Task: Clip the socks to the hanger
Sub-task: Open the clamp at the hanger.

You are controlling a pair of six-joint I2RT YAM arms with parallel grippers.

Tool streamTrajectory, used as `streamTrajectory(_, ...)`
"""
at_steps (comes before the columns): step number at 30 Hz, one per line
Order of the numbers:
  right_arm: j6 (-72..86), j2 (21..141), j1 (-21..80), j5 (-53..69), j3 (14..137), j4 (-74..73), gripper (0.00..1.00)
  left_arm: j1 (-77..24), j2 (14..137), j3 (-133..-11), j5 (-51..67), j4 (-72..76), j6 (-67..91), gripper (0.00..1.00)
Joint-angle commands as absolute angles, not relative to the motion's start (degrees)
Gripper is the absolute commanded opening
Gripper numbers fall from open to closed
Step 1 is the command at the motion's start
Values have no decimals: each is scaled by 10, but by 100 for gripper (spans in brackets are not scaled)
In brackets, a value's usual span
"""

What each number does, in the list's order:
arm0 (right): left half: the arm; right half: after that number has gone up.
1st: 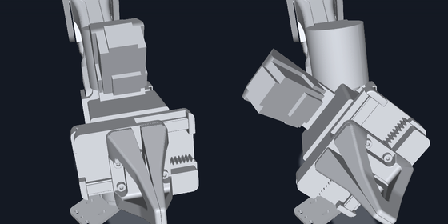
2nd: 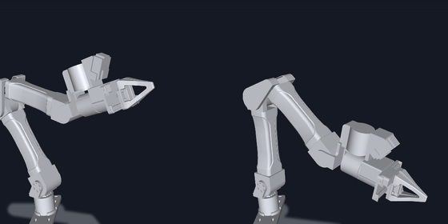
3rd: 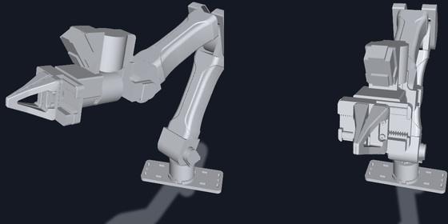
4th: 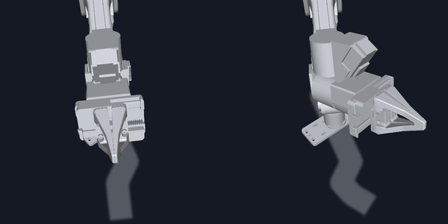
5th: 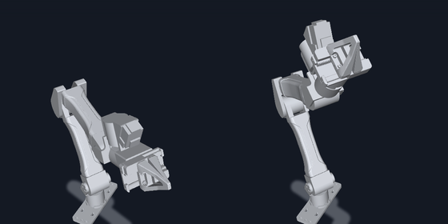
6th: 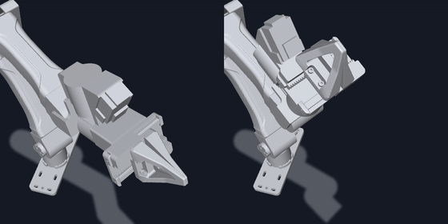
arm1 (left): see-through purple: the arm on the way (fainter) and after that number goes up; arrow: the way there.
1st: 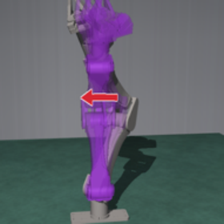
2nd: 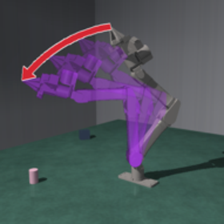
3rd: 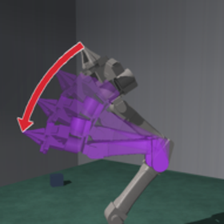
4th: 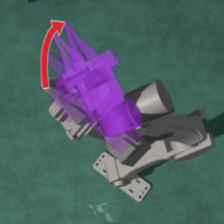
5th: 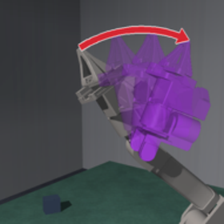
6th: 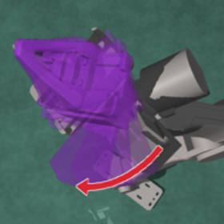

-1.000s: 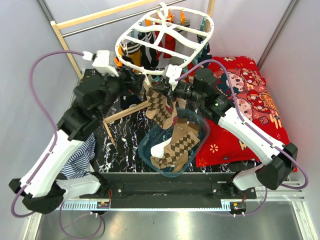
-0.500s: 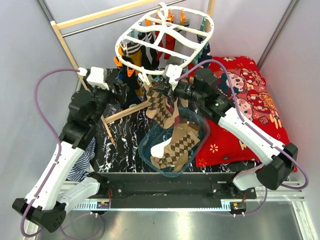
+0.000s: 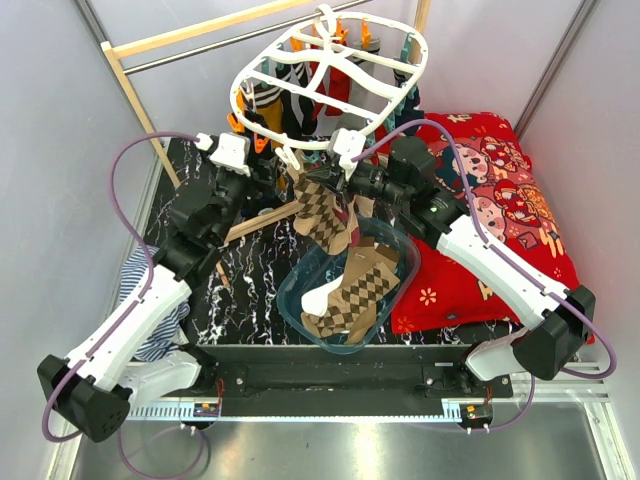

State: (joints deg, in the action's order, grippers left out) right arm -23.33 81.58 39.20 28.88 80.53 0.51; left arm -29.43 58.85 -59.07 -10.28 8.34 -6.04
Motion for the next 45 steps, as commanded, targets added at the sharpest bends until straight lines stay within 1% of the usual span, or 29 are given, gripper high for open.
streamTrajectory(1, -231, 793, 384, 276, 803, 38, 0, -311, 605, -596, -167, 178, -91, 83)
streamTrajectory(7, -230, 787, 382, 278, 801, 41, 0, -319, 629, -585, -205, 244, -92, 79)
streamTrajectory(12, -229, 784, 381, 279, 800, 42, 0, -323, 652, -583, -208, 279, -103, 74)
streamTrajectory(23, -222, 786, 381, 283, 803, 43, 0, -334, 670, -570, -215, 335, -133, 73)
streamTrajectory(28, -221, 784, 380, 283, 803, 42, 0, -336, 678, -577, -223, 341, -127, 66)
streamTrajectory(31, -220, 785, 380, 282, 802, 42, 0, -336, 680, -578, -229, 347, -121, 58)
streamTrajectory(32, -220, 785, 380, 282, 802, 43, 0, -336, 683, -579, -230, 349, -120, 53)
streamTrajectory(35, -220, 784, 380, 282, 802, 43, 0, -336, 687, -584, -236, 349, -118, 46)
streamTrajectory(36, -220, 783, 380, 280, 801, 43, 0, -336, 686, -584, -236, 345, -118, 40)
streamTrajectory(38, -220, 781, 379, 279, 800, 42, 0, -337, 682, -589, -236, 337, -109, 35)
streamTrajectory(39, -221, 780, 379, 273, 799, 42, 0, -337, 679, -591, -236, 326, -106, 29)
streamTrajectory(41, -220, 780, 379, 265, 798, 43, 0, -337, 668, -595, -237, 311, -91, 24)
streamTrajectory(42, -218, 780, 379, 254, 798, 43, 0, -337, 664, -597, -237, 292, -85, 19)
streamTrajectory(45, -214, 778, 378, 224, 795, 43, 0, -337, 643, -609, -237, 244, -58, 15)
